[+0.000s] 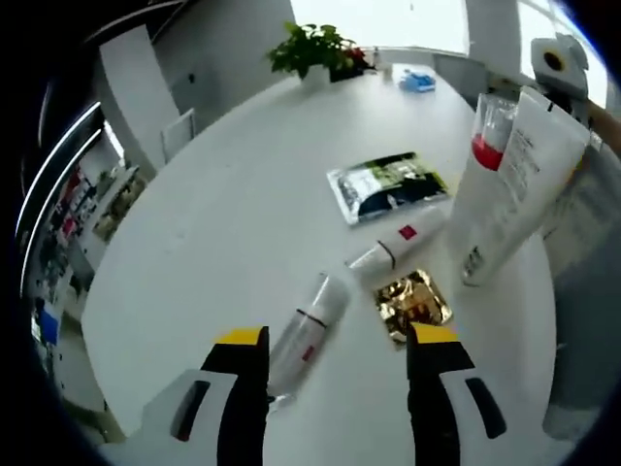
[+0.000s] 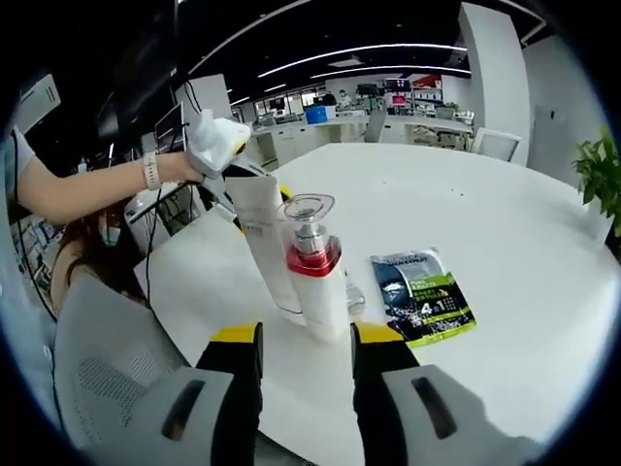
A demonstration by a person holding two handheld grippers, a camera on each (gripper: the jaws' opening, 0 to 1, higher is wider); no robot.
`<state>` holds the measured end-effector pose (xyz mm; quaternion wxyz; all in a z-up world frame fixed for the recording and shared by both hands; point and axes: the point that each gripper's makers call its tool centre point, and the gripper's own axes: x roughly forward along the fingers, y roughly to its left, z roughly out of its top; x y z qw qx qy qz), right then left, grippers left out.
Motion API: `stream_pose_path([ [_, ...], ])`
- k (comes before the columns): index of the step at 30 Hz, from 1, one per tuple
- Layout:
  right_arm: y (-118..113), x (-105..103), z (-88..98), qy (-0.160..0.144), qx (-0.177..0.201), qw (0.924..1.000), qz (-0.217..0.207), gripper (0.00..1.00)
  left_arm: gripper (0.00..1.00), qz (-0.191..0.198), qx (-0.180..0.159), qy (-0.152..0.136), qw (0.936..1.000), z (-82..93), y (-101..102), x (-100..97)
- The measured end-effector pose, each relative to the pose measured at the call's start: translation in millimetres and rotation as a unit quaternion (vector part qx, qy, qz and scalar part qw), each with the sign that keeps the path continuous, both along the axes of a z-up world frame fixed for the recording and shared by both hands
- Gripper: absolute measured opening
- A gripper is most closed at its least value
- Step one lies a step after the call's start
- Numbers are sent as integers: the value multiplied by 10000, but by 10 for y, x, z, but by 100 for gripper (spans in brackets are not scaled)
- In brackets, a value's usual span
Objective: Arrange the skincare products in the storage area until every visible bottle or jar stands upright without overlapping.
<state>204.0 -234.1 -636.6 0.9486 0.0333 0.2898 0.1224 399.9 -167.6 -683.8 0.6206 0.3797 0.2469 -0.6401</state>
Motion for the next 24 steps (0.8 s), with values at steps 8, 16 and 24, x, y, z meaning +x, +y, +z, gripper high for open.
stream_pose_path([
  [8, -88, 24, -20, 31, 21, 10000, -54, 37, 40, -267, 556, 20, 9981, -293, -15, 208],
  [16, -129, -2, -84, 114, 45, 9998, -151, 38, 35, -282, 869, 10, 9958, -471, -4, 341],
  [24, -147, -2, -123, 189, 38, 9997, -163, 38, 34, -406, 1156, 157, 9923, -638, 13, 432],
])
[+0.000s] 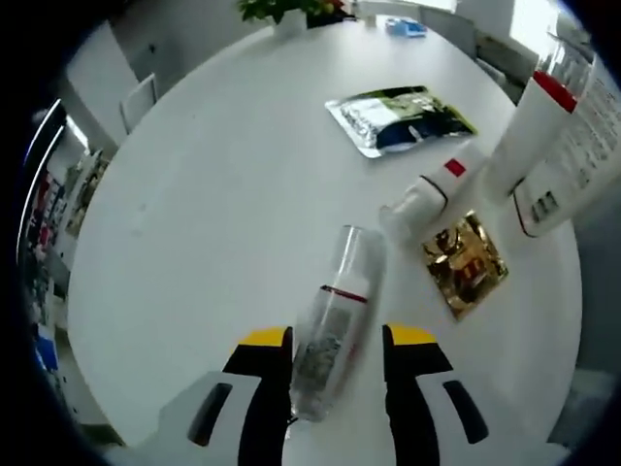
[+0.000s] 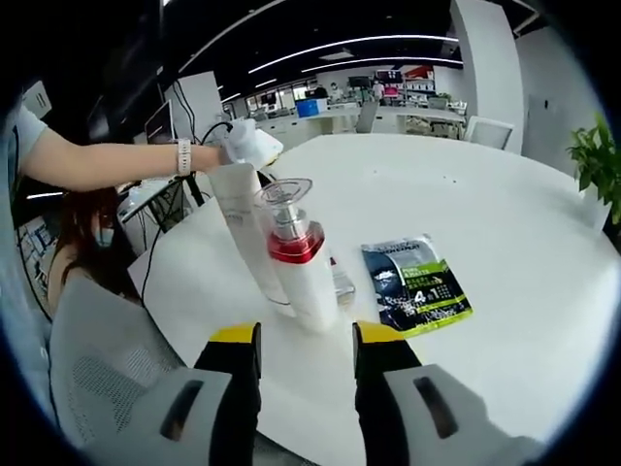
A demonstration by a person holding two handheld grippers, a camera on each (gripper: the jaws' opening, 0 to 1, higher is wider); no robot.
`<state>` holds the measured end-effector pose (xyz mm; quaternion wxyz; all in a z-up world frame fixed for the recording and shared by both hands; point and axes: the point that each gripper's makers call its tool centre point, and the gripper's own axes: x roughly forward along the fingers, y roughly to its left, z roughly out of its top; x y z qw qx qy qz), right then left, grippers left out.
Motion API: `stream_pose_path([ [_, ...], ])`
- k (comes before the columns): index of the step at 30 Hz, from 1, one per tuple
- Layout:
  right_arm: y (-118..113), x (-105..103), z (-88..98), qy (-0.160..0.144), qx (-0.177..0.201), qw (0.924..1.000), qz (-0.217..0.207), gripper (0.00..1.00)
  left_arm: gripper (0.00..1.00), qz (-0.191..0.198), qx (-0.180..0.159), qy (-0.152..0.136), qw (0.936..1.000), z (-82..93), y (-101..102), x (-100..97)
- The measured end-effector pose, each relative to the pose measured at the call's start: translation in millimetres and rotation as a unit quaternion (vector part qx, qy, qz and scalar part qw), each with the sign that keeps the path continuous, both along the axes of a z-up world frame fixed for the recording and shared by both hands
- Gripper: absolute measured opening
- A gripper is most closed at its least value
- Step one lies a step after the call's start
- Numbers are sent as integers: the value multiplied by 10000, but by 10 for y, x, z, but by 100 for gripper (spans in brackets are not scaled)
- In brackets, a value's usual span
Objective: Arrange the skincare products in the storage area until every visible bottle or jar stands upright without overlapping.
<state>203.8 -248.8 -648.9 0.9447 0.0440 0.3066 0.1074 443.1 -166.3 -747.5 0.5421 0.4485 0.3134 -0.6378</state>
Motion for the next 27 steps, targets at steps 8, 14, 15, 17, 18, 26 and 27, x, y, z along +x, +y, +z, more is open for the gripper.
stream_pose_path([
  [8, 0, 18, -27, 58, -4, 10000, 21, 38, 27, 165, 26, 472, 9987, -20, -9, 10],
  [14, 32, 47, -16, 51, -9, 9999, 96, 38, 20, 251, 2, 463, 9986, -17, -10, -16],
  [15, 40, 48, -16, 56, -10, 9999, 110, 38, 18, 254, -11, 478, 9985, -15, -14, -36],
  [17, 58, 48, -9, 58, -25, 9999, 148, 38, 17, 363, -18, 445, 9983, -8, -14, -33],
  [18, 66, 46, 3, 45, -35, 9999, 159, 38, 17, 389, -26, 422, 9983, -6, -11, -35],
  [26, 111, -5, 21, 24, -7, 9998, 208, 37, 16, 830, -247, 564, 9946, 25, 131, -244],
  [27, 126, -12, 26, 15, 15, 9998, 220, 37, 16, 909, -321, 611, 9935, 36, 146, -271],
])
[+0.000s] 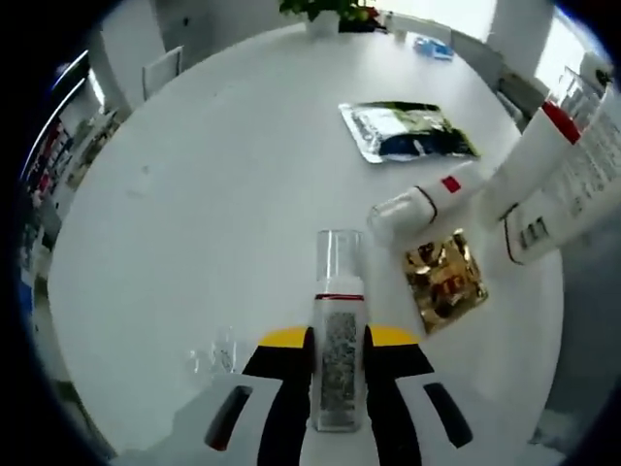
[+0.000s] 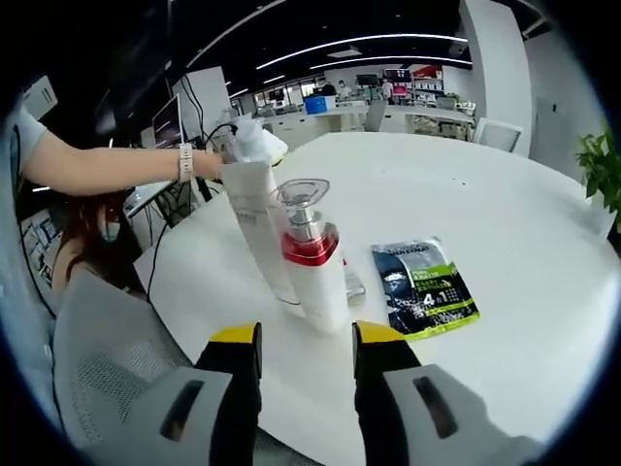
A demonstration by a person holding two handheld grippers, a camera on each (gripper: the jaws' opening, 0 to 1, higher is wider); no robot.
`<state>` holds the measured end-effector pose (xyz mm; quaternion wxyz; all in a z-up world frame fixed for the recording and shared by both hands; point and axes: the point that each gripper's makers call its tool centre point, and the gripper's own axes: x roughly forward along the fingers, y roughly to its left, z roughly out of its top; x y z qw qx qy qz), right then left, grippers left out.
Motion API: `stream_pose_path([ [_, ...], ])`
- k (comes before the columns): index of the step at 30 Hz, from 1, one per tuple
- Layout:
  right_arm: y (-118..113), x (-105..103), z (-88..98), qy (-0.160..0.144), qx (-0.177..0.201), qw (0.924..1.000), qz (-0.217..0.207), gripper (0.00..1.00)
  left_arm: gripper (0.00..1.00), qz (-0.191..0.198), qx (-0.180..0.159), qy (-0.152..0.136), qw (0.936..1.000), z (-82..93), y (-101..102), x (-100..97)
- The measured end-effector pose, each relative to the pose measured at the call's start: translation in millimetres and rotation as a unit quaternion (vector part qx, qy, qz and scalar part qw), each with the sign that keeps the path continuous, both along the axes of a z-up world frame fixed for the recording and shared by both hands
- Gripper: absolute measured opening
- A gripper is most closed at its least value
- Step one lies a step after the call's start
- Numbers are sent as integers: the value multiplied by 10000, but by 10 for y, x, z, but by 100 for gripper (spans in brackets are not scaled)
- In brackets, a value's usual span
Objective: Arrange the skincare products in the storage area until every visible bottle or jar stands upright without overlapping.
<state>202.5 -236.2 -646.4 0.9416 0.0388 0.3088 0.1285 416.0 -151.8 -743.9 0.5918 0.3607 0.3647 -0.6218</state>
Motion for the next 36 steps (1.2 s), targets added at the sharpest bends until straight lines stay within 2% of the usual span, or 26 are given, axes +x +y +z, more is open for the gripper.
stream_pose_path([
  [5, 95, -20, 21, -32, 102, 9999, 97, 36, 16, 636, -637, 229, 9957, 129, 80, -153],
  [8, 159, -28, 38, -50, 124, 9998, 169, 36, 16, 885, -876, 288, 9918, 216, 190, -252],
  [17, 377, -29, 67, -100, 167, 9987, 474, 35, 15, 1348, -1266, 200, 9825, 420, 524, -479],
  [21, 491, -30, 93, -151, 243, 9978, 593, 35, 15, 1443, -1343, 191, 9802, 480, 608, -581],
  [27, 755, -30, 125, -272, 613, 9935, 925, 32, 15, 1571, -1674, 246, 9730, 665, 714, -814],
  [30, 844, -26, 117, -275, 726, 9920, 993, 30, 15, 1561, -1754, 233, 9718, 727, 763, -928],
  [31, 872, -21, 123, -301, 741, 9917, 1007, 30, 15, 1581, -1782, 232, 9709, 745, 787, -909],
  [36, 963, -9, 100, -268, 894, 9900, 1060, 27, 15, 1622, -2065, 316, 9644, 873, 801, -1123],
])
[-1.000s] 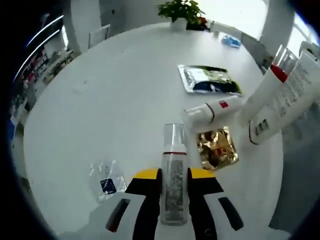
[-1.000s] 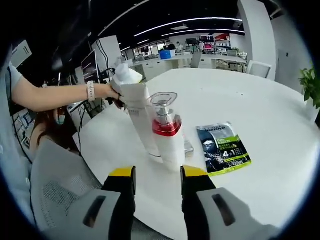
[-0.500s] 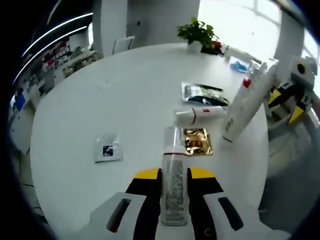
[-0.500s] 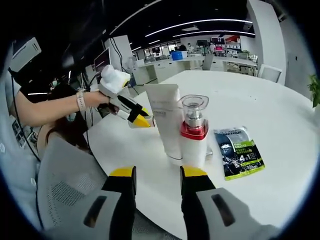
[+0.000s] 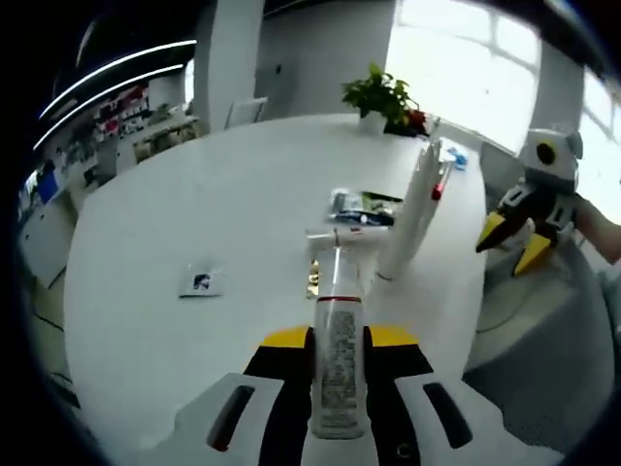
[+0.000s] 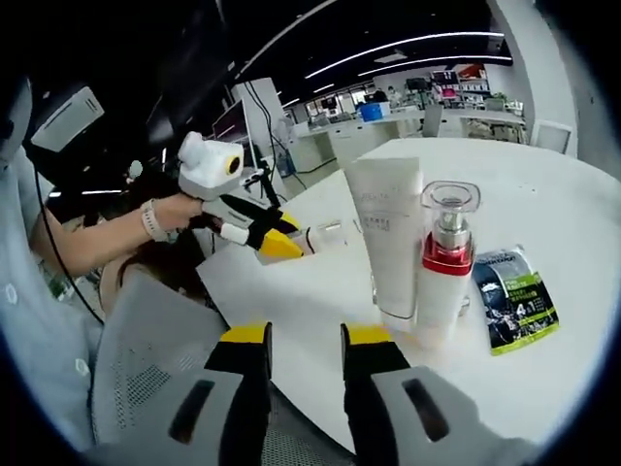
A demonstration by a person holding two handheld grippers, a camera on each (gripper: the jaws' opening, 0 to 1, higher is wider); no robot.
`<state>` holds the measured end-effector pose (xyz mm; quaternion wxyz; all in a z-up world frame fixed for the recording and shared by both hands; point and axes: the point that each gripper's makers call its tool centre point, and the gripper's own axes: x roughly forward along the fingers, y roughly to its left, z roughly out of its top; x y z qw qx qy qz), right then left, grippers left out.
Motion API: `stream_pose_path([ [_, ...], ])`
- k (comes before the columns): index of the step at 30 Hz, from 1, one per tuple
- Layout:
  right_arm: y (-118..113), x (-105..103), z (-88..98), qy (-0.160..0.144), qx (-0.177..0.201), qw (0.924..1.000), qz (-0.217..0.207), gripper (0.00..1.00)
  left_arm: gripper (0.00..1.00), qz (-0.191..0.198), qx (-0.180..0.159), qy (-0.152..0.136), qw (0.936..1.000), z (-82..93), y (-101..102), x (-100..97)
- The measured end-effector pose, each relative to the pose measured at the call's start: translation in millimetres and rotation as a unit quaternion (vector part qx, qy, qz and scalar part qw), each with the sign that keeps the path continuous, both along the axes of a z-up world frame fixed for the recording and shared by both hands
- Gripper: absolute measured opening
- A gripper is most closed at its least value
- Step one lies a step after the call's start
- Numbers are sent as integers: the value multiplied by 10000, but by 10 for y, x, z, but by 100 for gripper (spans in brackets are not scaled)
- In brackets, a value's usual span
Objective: Arrange the skincare products in the storage area until every visible bottle or jar stands upright without overlapping.
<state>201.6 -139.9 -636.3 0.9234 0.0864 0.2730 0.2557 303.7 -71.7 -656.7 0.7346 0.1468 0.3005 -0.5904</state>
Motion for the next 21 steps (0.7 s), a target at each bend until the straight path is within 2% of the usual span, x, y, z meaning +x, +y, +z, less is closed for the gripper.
stream_pose_path([
  [2, 32, 28, 31, -41, 291, 9995, -83, 25, 15, 3, -81, -5, 10000, 45, -12, -65],
  [3, 38, 41, 50, -60, 399, 9991, -139, 24, 15, 20, -134, 0, 9999, 52, -24, -32],
  [7, 25, 69, 85, -113, 570, 9979, -292, 23, 15, -11, -394, 41, 9992, 160, -82, -175],
  [9, 6, 100, 112, -143, 793, 9956, -484, 22, 15, -58, -434, 48, 9990, 188, -95, -242],
  [11, 24, 127, 181, -144, 1352, 9885, -666, 23, 15, -85, -485, 63, 9988, 225, -97, -312],
  [12, 19, 152, 231, -202, 1668, 9826, -786, 23, 15, -82, -528, 74, 9985, 244, -99, -335],
  [14, -6, 176, 254, -246, 1896, 9772, -920, 23, 15, -89, -645, 131, 9978, 287, -112, -398],
  [16, -11, 182, 219, -225, 1869, 9776, -944, 23, 15, -142, -717, 204, 9971, 317, -132, -470],
  [17, 0, 194, 226, -229, 1985, 9750, -971, 23, 15, -189, -747, 196, 9968, 331, -143, -500],
  [19, 36, 210, 276, -226, 2376, 9658, -1011, 25, 15, -239, -796, 209, 9963, 354, -166, -541],
  [20, 37, 214, 285, -241, 2419, 9646, -1026, 25, 15, -265, -848, 211, 9958, 373, -187, -563],
  [21, 25, 228, 323, -330, 2571, 9596, -1094, 25, 15, -281, -883, 236, 9954, 382, -199, -578],
])
